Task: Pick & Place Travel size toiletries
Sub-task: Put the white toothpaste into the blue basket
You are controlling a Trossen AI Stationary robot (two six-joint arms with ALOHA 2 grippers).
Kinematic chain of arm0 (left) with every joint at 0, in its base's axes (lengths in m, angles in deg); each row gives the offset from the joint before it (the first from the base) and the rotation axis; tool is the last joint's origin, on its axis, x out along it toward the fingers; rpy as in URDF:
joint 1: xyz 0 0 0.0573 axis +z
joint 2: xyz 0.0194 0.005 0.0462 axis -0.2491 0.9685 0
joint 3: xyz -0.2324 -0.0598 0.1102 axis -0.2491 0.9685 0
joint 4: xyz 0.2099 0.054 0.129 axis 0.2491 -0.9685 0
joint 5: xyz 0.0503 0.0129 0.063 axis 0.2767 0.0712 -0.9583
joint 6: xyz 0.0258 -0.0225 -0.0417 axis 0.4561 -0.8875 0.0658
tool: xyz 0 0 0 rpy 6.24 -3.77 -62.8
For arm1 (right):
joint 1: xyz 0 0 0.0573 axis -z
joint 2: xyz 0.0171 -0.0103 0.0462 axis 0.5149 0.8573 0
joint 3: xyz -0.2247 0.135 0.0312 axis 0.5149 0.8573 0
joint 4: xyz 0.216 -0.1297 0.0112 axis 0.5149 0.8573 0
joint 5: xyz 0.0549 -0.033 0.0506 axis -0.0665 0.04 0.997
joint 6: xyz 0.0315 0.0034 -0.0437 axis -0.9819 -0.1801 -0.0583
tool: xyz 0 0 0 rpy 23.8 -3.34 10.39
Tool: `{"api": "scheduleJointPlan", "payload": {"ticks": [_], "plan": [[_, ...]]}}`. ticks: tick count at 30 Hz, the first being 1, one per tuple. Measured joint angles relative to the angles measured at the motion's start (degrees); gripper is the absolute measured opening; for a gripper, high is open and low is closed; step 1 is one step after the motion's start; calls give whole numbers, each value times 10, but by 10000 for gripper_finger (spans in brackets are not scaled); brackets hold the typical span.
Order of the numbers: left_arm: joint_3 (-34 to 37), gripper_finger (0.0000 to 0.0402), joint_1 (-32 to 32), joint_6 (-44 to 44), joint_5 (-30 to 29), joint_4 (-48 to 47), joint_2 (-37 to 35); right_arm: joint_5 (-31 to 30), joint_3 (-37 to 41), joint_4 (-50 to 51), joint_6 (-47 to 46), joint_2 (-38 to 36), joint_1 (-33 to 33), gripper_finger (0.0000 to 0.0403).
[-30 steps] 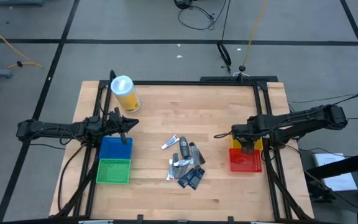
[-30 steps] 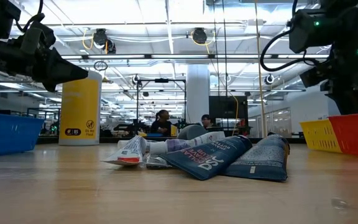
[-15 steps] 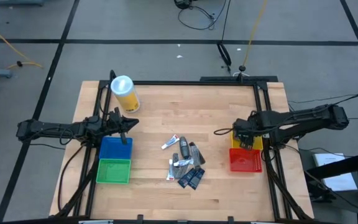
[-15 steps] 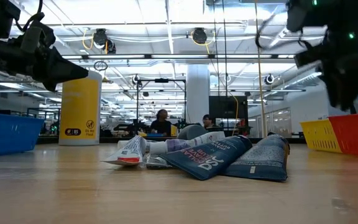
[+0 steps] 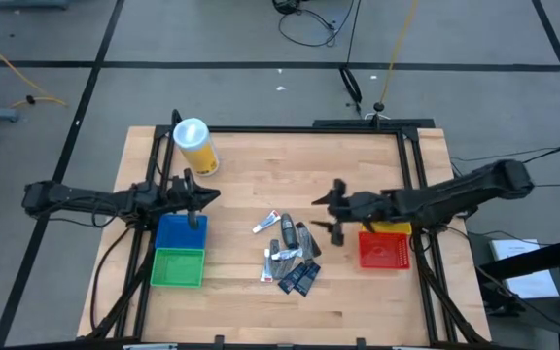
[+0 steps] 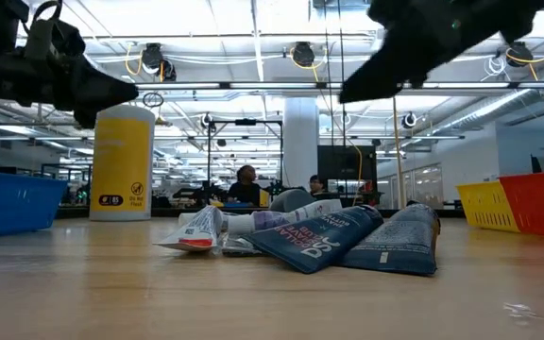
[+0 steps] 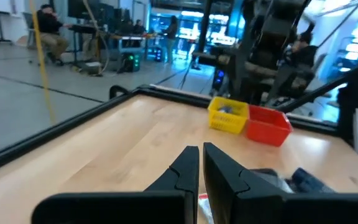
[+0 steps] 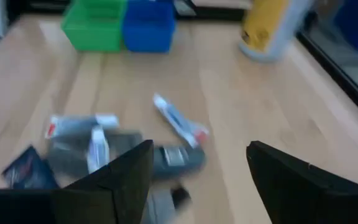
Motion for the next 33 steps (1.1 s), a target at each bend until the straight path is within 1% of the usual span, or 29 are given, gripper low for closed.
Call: {"api": "scheduleJointPlan", "payload": {"ticks": [3,6,8,10,14,20,23,26,29,31,33], "plan": [[0,21,-16,10,-3,72,58,-2,8,-97,19,81,-6,245],[0,21,-29,16,-8,142,123,-2,8,-157,15,151,-8,242],[-1,21,-35,16,-11,181,168,-3,8,-171,13,189,-10,242],[-18,21,-39,16,-16,185,214,-3,8,-169,12,217,-13,242],[-99,21,-50,16,-26,129,305,-3,8,-166,10,247,-20,242],[-259,21,-70,43,-26,-51,434,-3,8,-168,7,252,-25,242],[-319,21,-75,58,-26,-98,488,-3,8,-174,7,252,-25,242],[-363,22,-76,58,-26,-128,538,-3,8,-171,7,252,-25,242],[-395,30,-76,29,-24,-144,576,-3,8,-172,7,252,-25,242],[-405,50,-76,1,-25,-150,596,-3,8,-172,7,252,-25,242],[-409,81,-76,-21,-25,-148,612,-3,8,-172,7,252,-25,242]]}}
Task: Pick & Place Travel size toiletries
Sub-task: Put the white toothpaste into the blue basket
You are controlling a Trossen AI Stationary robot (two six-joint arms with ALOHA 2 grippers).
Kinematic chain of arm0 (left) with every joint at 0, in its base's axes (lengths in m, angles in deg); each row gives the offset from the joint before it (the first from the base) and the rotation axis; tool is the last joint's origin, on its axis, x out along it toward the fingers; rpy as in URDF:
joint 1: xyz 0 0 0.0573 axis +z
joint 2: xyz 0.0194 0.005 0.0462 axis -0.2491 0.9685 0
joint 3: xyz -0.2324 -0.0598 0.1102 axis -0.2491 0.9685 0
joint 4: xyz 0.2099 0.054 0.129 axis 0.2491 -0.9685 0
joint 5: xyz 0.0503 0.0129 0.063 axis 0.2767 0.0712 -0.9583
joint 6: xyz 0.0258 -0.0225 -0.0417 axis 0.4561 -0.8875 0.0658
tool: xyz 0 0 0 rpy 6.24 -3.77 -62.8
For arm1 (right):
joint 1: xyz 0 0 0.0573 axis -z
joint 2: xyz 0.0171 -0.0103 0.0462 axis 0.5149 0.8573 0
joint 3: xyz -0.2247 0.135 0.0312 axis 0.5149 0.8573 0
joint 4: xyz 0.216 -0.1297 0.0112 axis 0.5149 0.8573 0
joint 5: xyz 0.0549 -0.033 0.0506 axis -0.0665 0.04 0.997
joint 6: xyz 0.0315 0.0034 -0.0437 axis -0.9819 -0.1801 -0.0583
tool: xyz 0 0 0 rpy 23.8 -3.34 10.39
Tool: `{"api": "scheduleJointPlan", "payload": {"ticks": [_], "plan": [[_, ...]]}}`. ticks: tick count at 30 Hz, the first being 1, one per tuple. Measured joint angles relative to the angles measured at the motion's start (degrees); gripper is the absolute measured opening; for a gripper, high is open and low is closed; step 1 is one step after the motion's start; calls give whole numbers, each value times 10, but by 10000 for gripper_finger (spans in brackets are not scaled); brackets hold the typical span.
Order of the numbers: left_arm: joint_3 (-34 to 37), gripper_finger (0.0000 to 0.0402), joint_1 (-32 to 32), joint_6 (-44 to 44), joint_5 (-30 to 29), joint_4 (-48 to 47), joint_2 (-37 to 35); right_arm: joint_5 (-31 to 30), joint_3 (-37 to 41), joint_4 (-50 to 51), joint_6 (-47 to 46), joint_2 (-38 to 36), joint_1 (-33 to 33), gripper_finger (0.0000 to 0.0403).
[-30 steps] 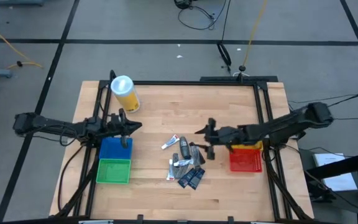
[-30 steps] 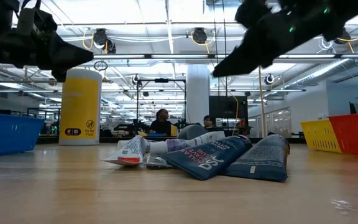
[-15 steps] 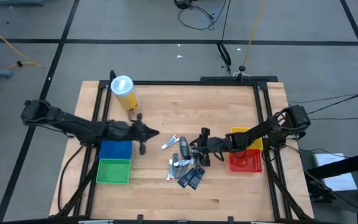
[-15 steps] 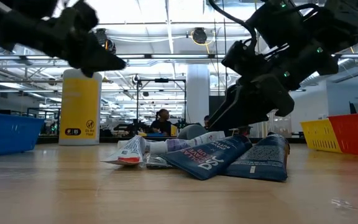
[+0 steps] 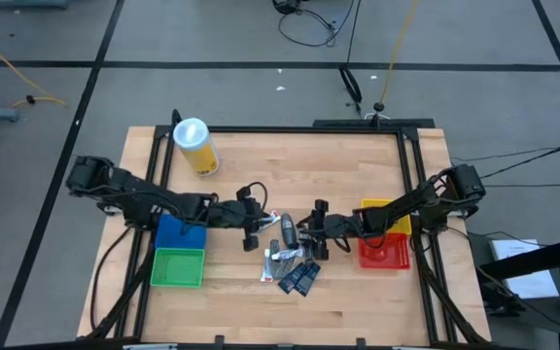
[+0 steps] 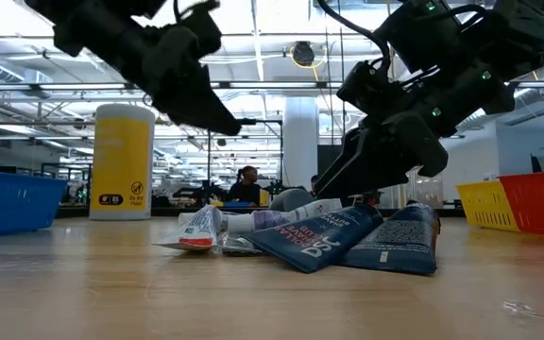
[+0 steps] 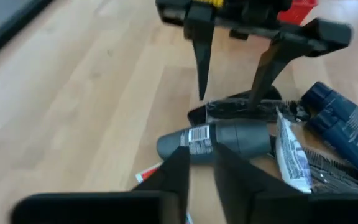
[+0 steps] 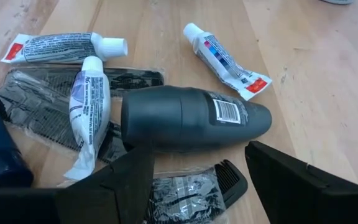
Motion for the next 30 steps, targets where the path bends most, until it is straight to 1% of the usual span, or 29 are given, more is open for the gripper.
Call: {"api": "scheduleJointPlan", "payload": {"ticks": [6,8,10,13,16,24,30], "plan": [[-3,191,0,-91,-10,2,32,-1,0,-4,0,0,0,242],[-3,216,0,-101,-11,10,48,-1,0,-6,0,0,0,242],[-3,231,0,-102,-12,30,68,-1,0,-8,0,0,0,242],[-3,238,0,-102,-12,61,100,-1,0,-8,0,0,0,242],[-3,239,0,-103,-11,66,121,-1,0,-11,0,0,0,242],[-3,239,1,-115,-18,86,142,-1,0,-11,0,0,0,242],[-3,239,1,-134,-74,72,149,-1,0,-12,0,0,0,242]]}}
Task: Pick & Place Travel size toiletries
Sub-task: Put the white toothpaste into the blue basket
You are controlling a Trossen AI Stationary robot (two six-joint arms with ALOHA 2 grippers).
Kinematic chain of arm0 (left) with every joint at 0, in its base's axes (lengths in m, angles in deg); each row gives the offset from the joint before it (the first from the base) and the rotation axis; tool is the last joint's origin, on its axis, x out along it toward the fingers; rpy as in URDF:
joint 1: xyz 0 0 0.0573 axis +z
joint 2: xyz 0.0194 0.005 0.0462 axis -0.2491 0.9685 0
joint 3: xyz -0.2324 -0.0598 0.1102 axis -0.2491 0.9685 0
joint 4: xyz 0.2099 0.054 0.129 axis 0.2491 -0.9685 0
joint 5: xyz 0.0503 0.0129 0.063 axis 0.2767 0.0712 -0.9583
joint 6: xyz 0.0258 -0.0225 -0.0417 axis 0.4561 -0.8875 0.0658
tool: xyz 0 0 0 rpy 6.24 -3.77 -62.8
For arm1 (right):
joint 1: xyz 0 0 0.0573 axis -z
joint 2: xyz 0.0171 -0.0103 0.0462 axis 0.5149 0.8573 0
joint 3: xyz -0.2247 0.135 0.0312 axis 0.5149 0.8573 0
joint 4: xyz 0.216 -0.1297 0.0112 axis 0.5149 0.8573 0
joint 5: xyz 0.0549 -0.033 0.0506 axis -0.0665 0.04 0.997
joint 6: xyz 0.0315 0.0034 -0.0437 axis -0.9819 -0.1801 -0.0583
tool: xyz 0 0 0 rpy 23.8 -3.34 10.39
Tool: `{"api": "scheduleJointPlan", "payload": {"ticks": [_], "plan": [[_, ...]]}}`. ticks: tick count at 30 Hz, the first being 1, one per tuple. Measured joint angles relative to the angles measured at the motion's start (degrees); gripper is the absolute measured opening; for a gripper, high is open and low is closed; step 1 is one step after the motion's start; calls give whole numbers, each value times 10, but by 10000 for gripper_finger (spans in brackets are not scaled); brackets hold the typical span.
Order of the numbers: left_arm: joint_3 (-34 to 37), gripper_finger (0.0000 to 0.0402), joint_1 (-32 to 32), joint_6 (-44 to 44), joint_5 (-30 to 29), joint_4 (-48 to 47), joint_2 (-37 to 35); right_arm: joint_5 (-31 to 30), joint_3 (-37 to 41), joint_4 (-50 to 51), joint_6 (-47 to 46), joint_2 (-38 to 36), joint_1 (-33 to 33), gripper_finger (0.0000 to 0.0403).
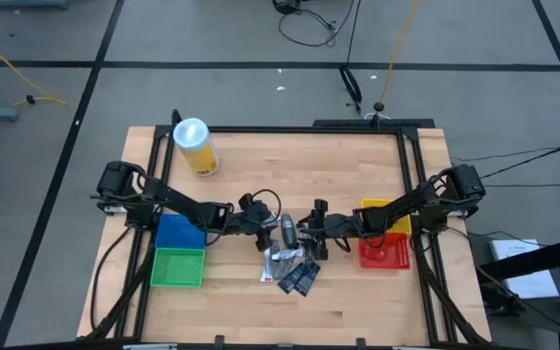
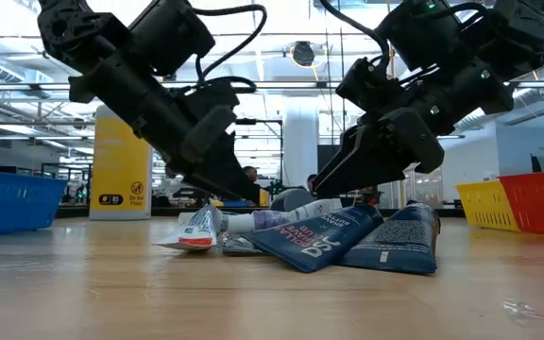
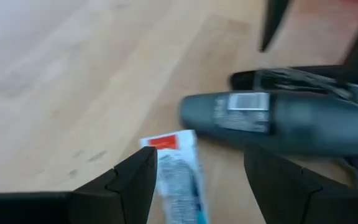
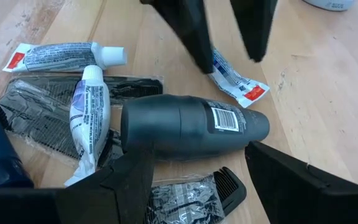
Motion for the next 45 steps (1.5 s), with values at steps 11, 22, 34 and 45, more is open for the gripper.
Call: {"api": "scheduleJointPlan", "payload": {"ticks": [11,22,34,45], "plan": [[0,239,-2,-29,1,-32,12,0,0,-4,0,0,0,242],[-1,239,-1,-37,9,10,64,0,0,-5,-4,0,0,242],[0,239,0,-11,28,11,68,0,0,-5,-2,0,0,242],[0,175,3,6,59,5,67,0,0,-9,-5,0,0,242]]}}
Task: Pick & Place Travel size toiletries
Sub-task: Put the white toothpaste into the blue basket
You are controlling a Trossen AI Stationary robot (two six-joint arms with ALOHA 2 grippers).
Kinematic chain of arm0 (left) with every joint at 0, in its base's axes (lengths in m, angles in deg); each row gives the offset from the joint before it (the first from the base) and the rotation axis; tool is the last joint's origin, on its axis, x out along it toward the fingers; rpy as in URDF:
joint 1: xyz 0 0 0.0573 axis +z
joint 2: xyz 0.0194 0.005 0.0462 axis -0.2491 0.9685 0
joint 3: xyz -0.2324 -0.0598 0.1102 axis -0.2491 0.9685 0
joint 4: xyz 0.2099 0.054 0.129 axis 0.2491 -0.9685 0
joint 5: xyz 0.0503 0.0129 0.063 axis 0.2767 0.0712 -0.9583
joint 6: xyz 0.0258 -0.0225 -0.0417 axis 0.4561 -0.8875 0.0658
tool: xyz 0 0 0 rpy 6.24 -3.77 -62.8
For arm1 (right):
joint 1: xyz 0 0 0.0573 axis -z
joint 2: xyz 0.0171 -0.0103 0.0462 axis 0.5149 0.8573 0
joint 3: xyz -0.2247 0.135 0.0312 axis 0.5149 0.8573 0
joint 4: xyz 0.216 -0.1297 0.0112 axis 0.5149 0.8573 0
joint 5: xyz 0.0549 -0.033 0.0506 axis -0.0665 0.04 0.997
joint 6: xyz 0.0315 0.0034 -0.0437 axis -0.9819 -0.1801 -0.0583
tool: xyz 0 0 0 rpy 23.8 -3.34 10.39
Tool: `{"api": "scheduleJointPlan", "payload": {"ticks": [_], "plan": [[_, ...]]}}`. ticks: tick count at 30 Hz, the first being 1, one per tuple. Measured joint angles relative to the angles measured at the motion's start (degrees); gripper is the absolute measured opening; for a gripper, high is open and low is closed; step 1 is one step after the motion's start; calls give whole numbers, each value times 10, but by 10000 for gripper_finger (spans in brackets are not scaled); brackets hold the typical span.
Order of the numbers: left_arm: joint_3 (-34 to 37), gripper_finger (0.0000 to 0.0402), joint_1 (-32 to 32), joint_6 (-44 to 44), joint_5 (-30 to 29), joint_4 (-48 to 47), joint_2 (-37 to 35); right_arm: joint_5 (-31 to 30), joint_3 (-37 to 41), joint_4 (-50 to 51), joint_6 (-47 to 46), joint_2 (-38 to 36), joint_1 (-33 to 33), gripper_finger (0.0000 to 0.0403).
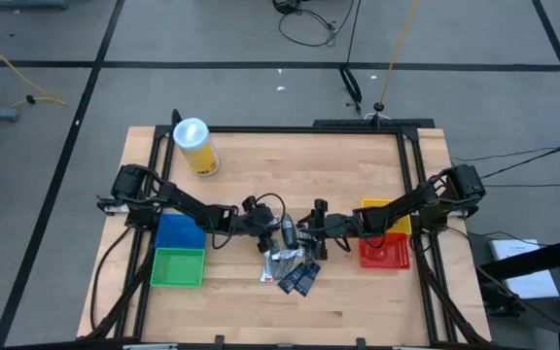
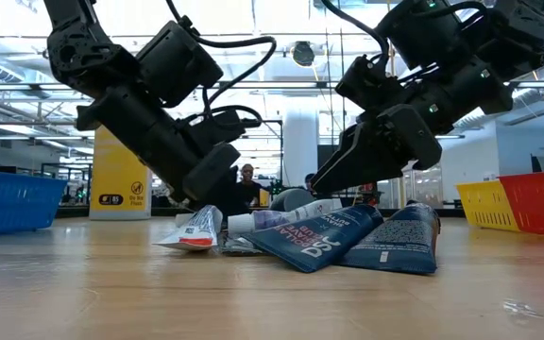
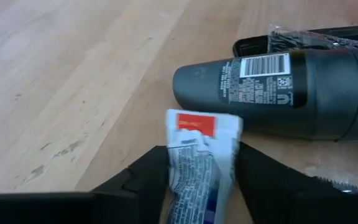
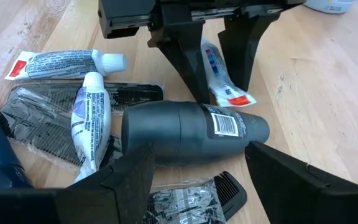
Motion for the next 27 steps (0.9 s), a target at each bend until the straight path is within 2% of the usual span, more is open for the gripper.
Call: {"api": "scheduleJointPlan", "payload": {"ticks": [6,11,19,23,27], "plan": [[0,102,0,6,1,-2,-1,0,0,0,-4,0,0,242],[2,65,-1,36,17,-32,-29,0,0,0,-5,0,0,242],[2,56,-1,73,24,-153,-163,1,1,-4,-1,0,0,242],[2,54,-7,68,67,-219,-246,1,1,-5,-2,0,0,242],[1,50,-24,26,127,-321,-326,1,1,-5,-1,0,0,242]]}}
